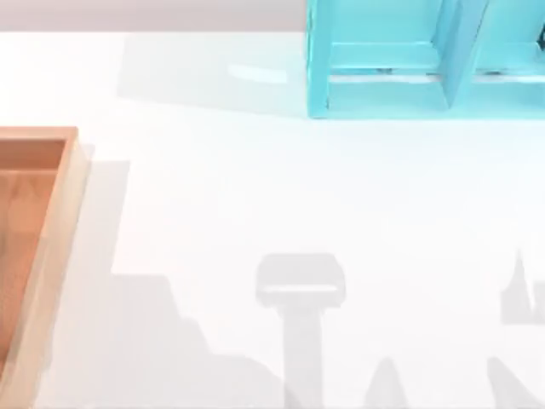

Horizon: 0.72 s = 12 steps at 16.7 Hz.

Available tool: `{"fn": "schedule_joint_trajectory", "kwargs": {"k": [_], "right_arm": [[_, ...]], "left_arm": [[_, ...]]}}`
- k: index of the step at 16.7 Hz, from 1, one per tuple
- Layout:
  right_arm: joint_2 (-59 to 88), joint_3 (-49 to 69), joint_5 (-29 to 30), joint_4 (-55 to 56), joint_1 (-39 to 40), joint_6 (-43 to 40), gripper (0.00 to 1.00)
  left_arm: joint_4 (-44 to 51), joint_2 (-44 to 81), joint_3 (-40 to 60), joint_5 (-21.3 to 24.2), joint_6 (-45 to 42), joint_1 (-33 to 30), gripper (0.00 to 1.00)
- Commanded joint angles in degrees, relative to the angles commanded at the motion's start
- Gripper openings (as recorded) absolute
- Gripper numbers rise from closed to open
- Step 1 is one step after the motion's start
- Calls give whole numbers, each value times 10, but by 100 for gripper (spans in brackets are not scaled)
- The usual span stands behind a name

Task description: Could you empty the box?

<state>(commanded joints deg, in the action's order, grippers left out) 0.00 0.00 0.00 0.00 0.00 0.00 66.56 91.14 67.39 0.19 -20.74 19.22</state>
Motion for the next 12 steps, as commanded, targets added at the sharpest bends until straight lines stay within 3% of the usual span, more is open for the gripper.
{"fn": "schedule_joint_trajectory", "kwargs": {"k": [6, 12], "right_arm": [[0, 0, 0, 0, 0, 0, 100], [0, 0, 0, 0, 0, 0, 100]], "left_arm": [[-166, 47, -112, 0, -3, 2, 100], [-191, 56, -132, 0, -4, 3, 100]]}}
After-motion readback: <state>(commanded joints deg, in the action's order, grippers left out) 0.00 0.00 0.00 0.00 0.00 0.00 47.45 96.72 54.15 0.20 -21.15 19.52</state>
